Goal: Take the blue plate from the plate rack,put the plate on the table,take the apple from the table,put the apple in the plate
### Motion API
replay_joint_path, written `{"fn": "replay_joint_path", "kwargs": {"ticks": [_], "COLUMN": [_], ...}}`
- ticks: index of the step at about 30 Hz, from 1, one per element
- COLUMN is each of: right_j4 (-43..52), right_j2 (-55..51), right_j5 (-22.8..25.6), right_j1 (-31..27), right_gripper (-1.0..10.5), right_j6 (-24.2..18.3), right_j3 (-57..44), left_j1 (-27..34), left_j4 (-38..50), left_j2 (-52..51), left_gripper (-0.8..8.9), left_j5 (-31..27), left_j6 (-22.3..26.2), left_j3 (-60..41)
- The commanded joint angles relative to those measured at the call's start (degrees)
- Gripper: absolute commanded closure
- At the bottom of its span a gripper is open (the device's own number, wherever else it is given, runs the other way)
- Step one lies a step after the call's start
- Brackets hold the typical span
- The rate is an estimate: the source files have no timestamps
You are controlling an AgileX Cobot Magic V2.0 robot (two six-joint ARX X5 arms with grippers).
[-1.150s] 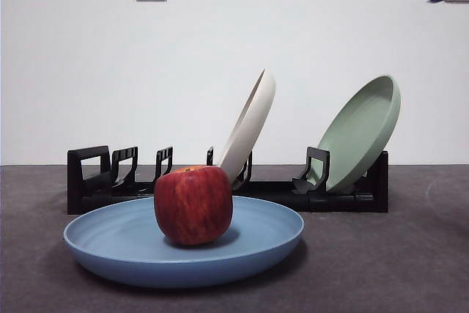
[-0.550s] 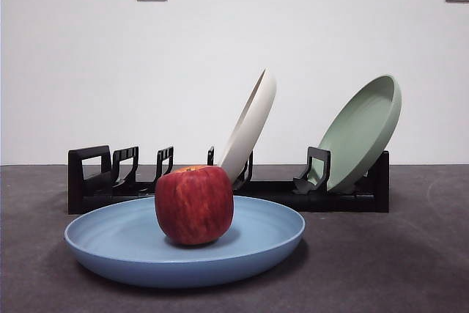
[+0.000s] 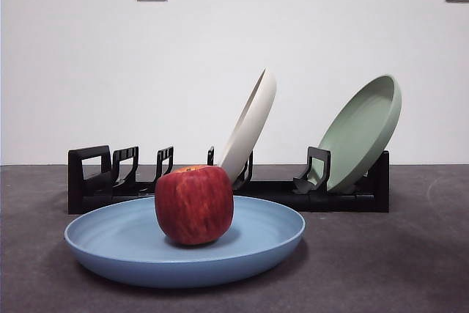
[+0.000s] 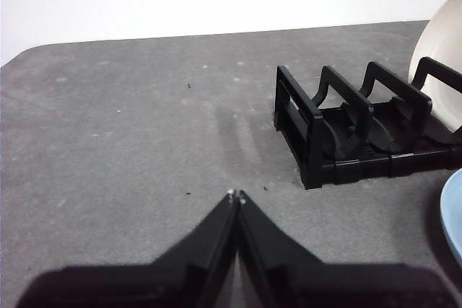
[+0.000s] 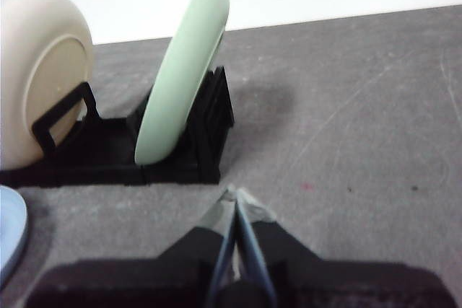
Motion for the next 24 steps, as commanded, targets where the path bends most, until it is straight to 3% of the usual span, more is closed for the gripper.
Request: {"fn": "replay_joint_path", "kwargs": {"ticks": [1, 7, 10, 24], "right_j4": [-2.7, -4.3, -4.2, -4.1], "right_j2": [-1.8, -5.5, -5.4, -4.7], "right_j5": [0.0, 0.1, -0.1, 0.2], "right_j1": [0.1, 0.1, 0.2, 0.1], "right_gripper": [9.6, 9.6, 9.5, 9.5], "right_j6": [0.2, 0.2, 2.9, 3.0], "right_j3": [-0.7, -0.7, -0.7, -0.7], "left_j1": [0.2, 0.2, 0.2, 0.2], "left_j4": [0.2, 0.2, 0.2, 0.2], "left_j2": [-0.1, -0.1, -0.1, -0.1], "left_gripper": [8.14, 8.14, 8.14, 8.14], "left_j5": [-0.1, -0.1, -0.1, -0.1], "left_j6": [0.1, 0.1, 0.1, 0.1], "left_j3": [-0.8, -0.8, -0.8, -0.8]}}
